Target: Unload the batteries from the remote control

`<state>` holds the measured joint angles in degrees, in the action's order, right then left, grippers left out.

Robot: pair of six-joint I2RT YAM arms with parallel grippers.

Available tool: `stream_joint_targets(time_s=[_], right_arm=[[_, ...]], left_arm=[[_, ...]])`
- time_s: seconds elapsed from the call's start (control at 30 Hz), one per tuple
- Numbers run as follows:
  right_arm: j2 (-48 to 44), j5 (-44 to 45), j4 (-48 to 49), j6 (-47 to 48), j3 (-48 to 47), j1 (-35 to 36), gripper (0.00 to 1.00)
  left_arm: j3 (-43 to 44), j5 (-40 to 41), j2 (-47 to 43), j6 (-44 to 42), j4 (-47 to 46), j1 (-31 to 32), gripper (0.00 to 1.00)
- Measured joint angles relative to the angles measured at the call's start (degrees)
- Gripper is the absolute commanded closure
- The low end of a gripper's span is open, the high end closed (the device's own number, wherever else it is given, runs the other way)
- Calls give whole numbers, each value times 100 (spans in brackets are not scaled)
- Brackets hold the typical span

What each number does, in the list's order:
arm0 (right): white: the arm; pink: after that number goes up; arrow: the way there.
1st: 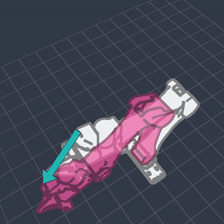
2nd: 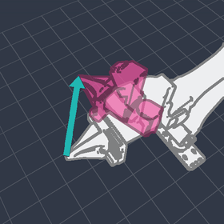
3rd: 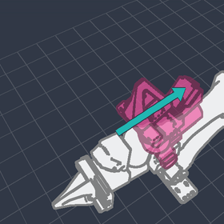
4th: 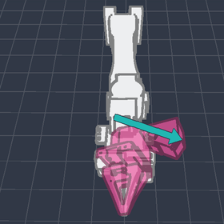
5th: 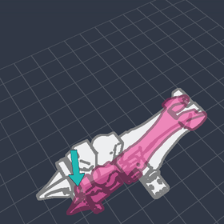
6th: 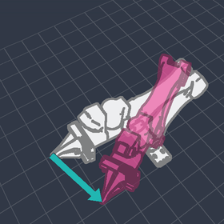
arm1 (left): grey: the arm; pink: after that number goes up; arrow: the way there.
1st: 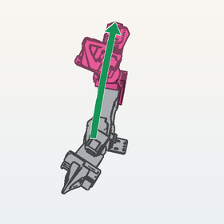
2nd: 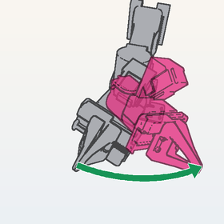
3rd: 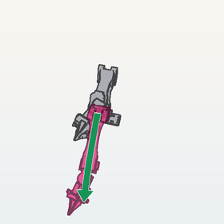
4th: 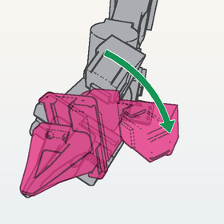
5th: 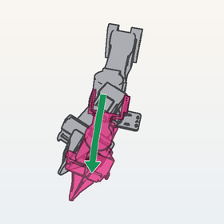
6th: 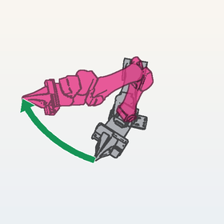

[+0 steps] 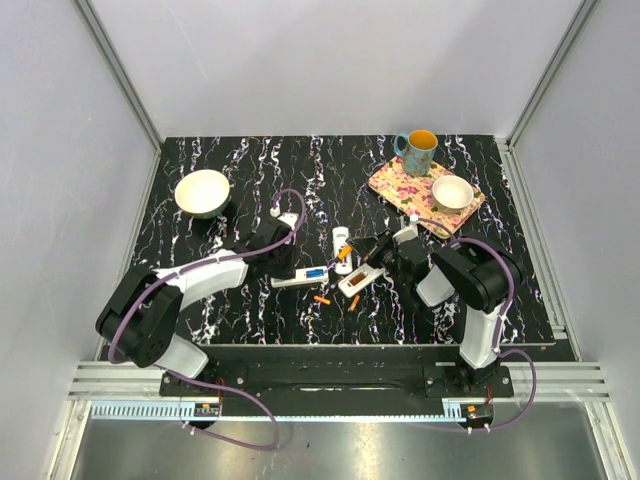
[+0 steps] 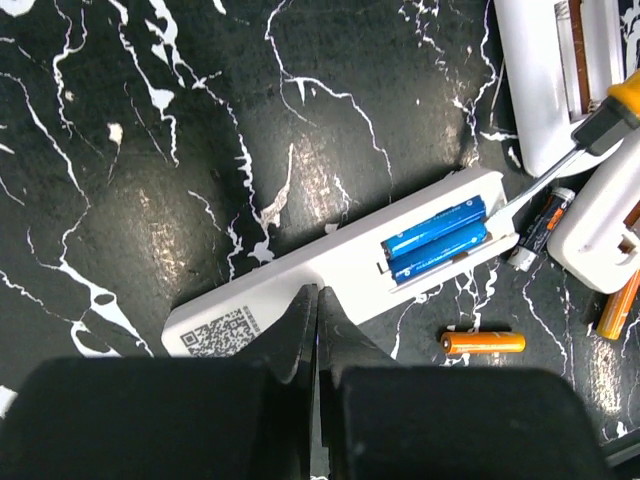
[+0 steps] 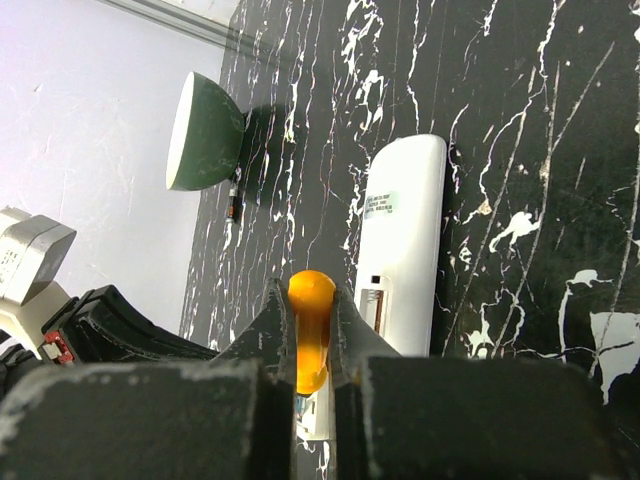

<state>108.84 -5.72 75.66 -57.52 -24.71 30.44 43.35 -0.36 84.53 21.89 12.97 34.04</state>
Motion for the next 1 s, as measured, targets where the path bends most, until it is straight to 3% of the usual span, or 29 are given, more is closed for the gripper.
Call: stream_joint_targets(time_s=[0.63,1.0], right_arm=[[721,-136,382,-1032,-262,-101,100],[739,-157,378,-1097,-286,-105,100]], left_arm=[[149,-72,280,79,-286,-28,100],[125,-74,269,109,-330,-28,100]])
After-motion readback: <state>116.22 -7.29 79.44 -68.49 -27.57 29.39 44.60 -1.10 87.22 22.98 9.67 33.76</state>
